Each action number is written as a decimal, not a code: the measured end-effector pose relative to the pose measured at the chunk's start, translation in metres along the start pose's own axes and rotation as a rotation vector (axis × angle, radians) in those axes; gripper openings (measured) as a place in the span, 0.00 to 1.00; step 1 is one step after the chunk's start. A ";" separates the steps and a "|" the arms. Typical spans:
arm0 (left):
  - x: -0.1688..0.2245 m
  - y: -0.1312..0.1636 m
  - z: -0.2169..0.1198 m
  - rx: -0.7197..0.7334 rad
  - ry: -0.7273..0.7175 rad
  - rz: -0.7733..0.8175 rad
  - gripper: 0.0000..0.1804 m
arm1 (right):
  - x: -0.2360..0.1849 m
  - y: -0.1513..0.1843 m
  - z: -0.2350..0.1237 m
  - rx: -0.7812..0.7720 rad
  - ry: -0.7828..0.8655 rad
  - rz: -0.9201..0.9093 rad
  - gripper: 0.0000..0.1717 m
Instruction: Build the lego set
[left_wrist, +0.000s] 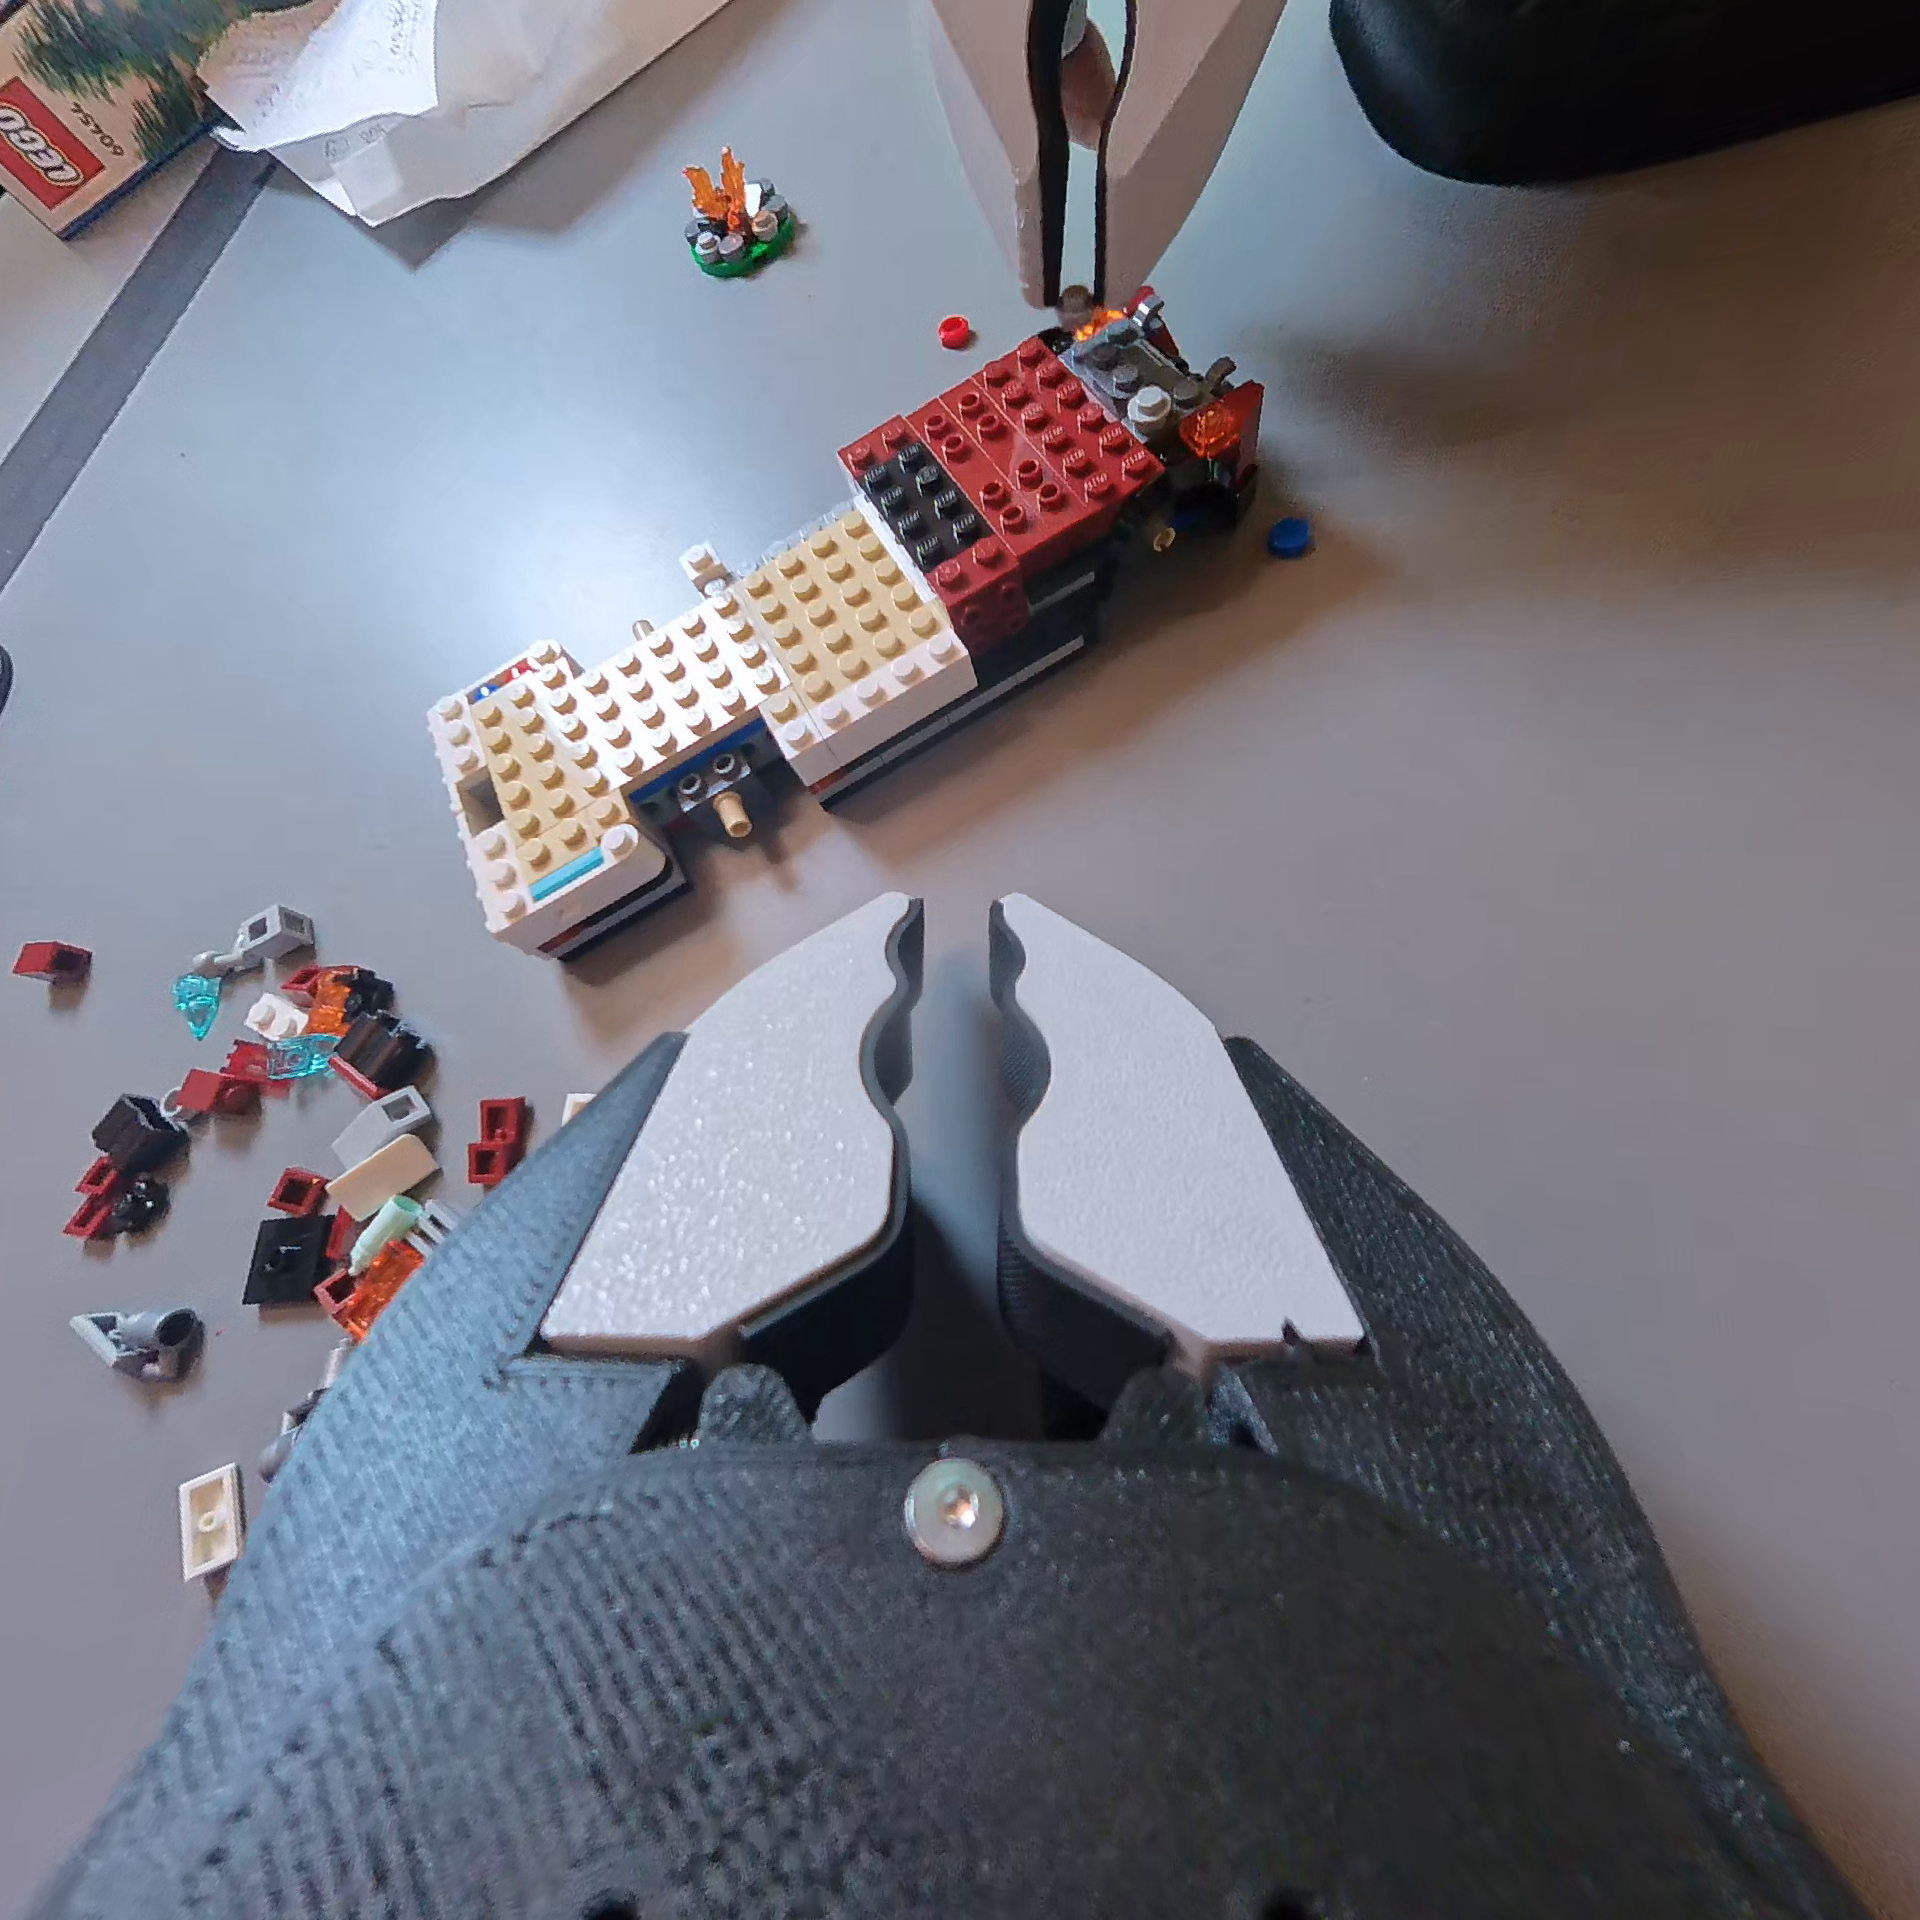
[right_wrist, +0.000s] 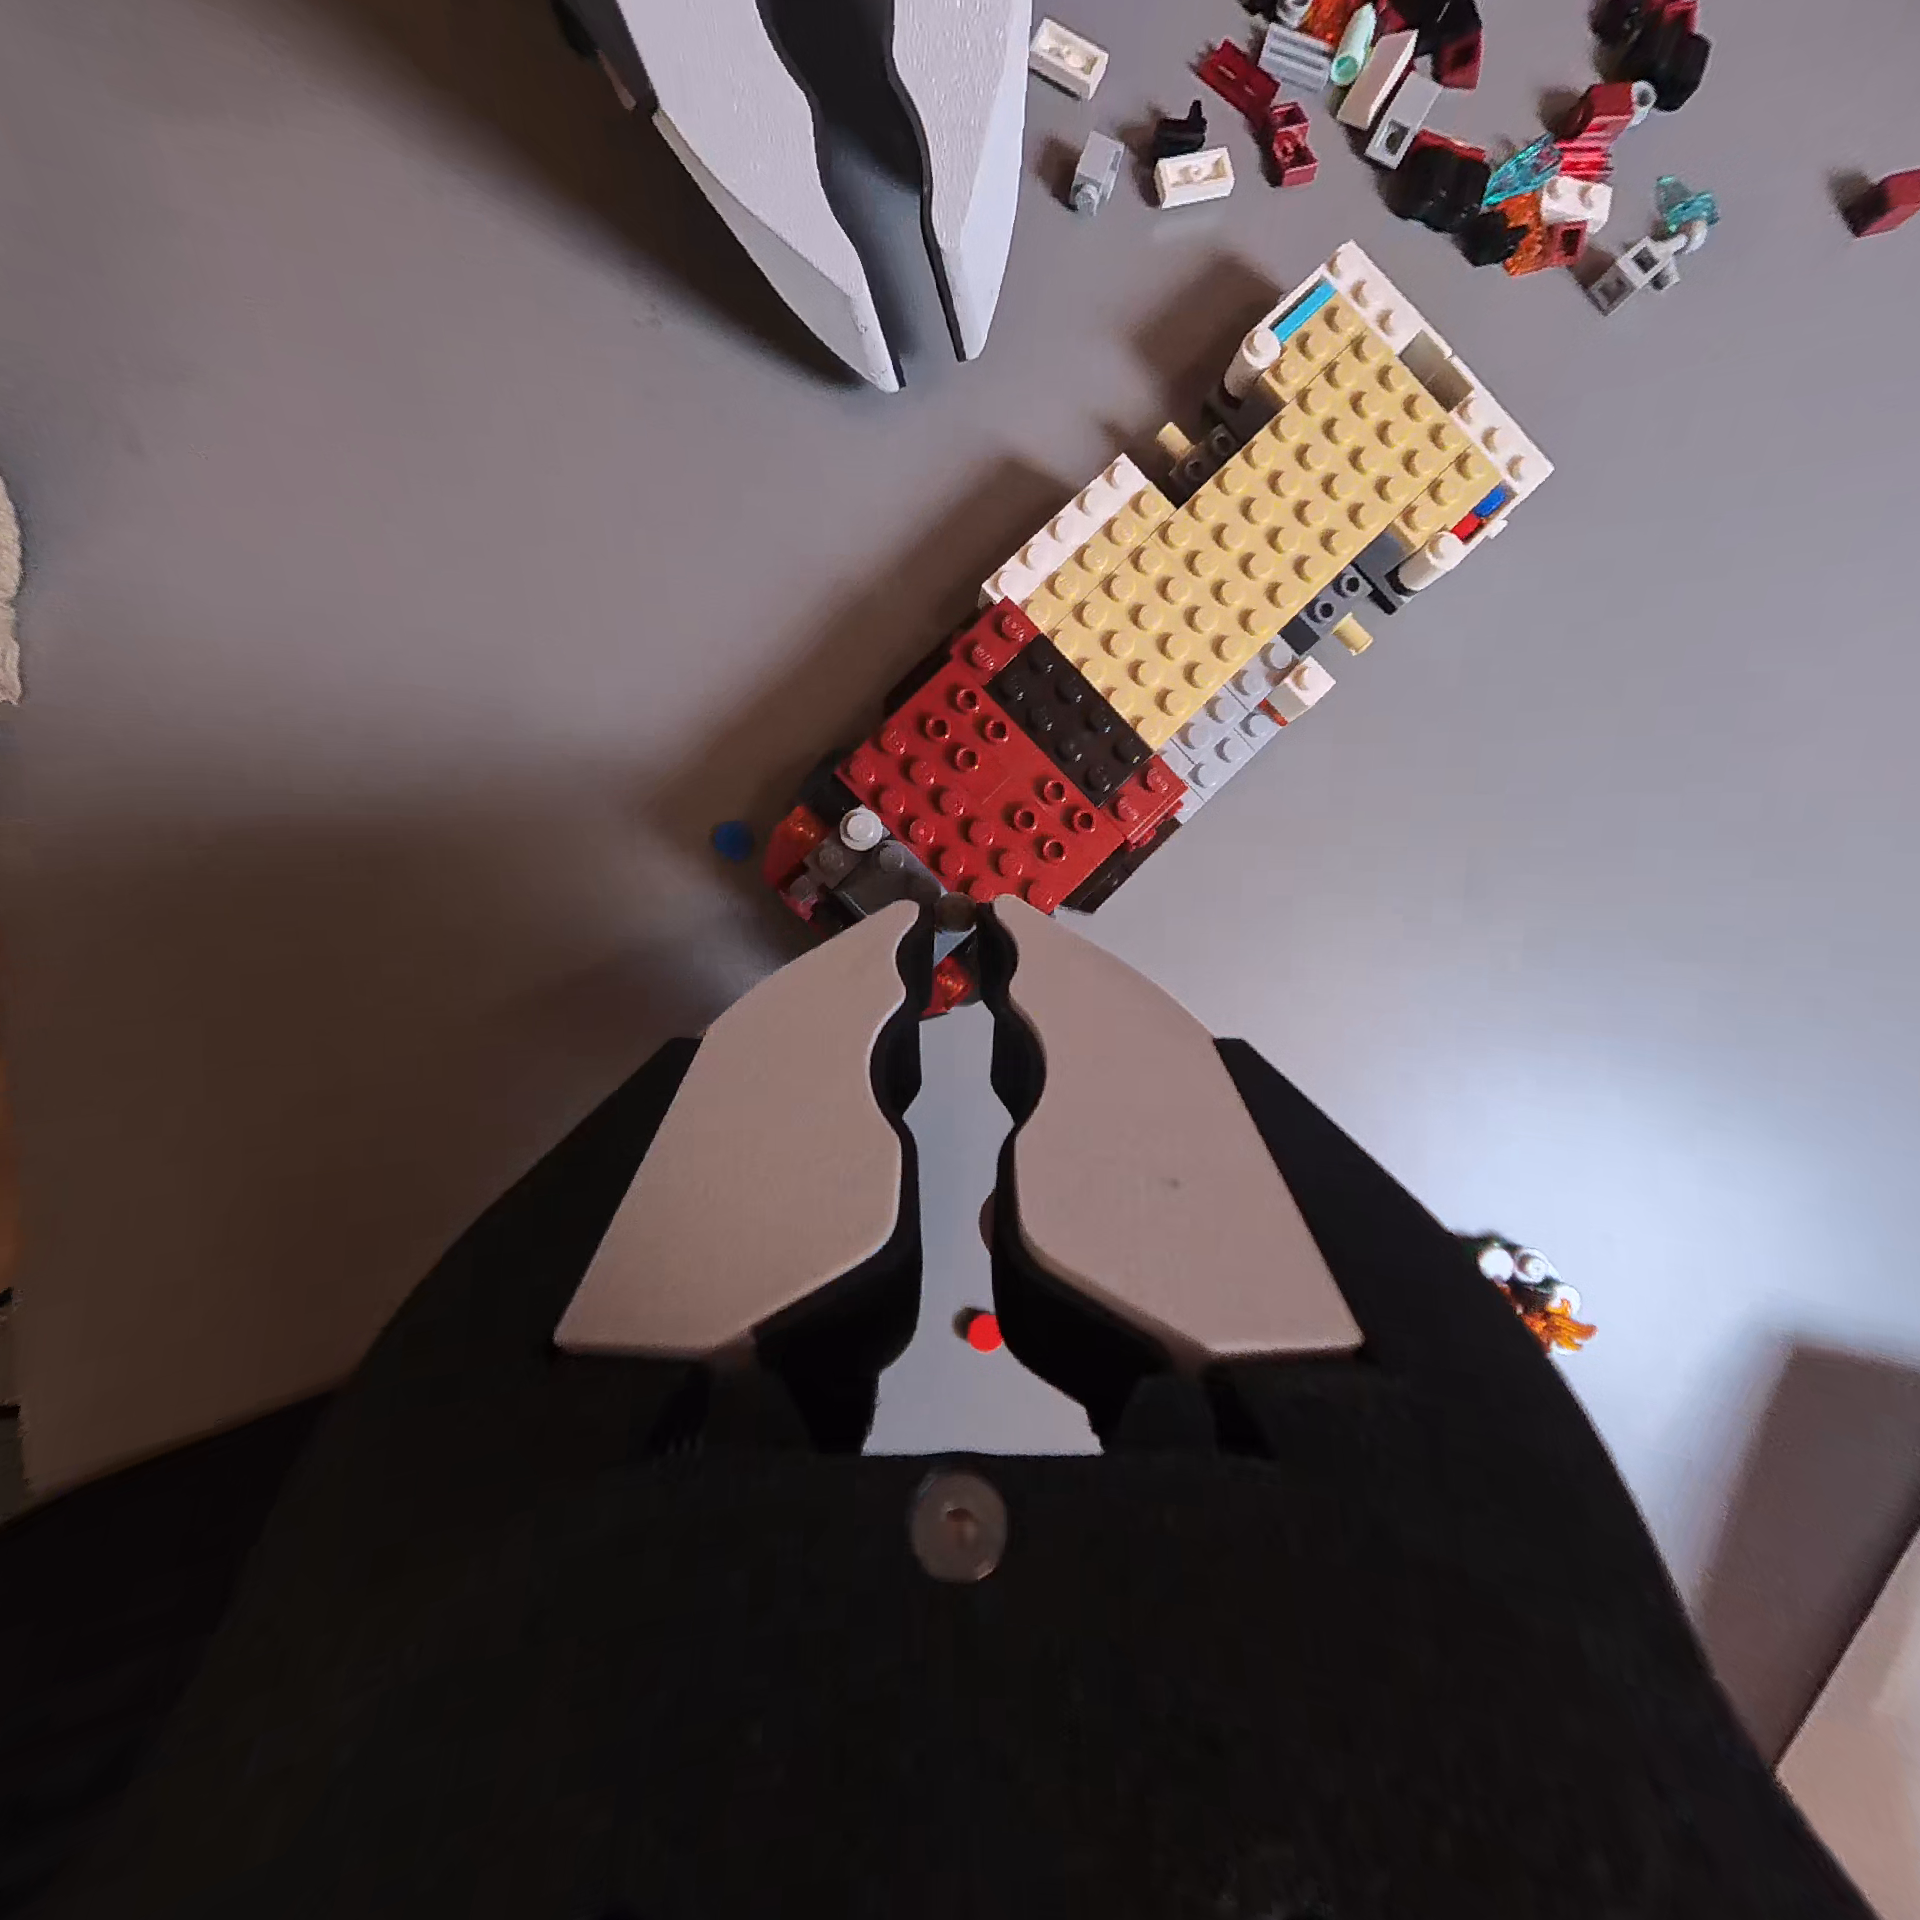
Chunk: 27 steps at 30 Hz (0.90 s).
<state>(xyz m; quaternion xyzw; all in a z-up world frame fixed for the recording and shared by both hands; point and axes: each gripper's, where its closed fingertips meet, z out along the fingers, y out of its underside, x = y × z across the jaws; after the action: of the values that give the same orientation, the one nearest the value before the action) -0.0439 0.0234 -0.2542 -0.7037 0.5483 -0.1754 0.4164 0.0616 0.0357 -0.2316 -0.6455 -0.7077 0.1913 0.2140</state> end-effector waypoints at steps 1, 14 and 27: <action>0.000 0.000 0.000 0.000 0.000 0.001 0.07 | 0.000 0.001 0.001 -0.009 -0.007 0.000 0.05; -0.003 -0.008 -0.003 0.048 -0.017 0.003 0.07 | -0.002 0.005 0.004 -0.039 -0.034 -0.014 0.06; 0.004 -0.041 0.005 0.165 -0.037 -0.011 0.14 | -0.001 0.001 -0.004 0.051 -0.014 0.022 0.04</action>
<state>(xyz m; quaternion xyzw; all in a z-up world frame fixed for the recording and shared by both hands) -0.0135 0.0236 -0.2265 -0.6731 0.5204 -0.2092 0.4821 0.0648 0.0351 -0.2291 -0.6461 -0.6970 0.2164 0.2233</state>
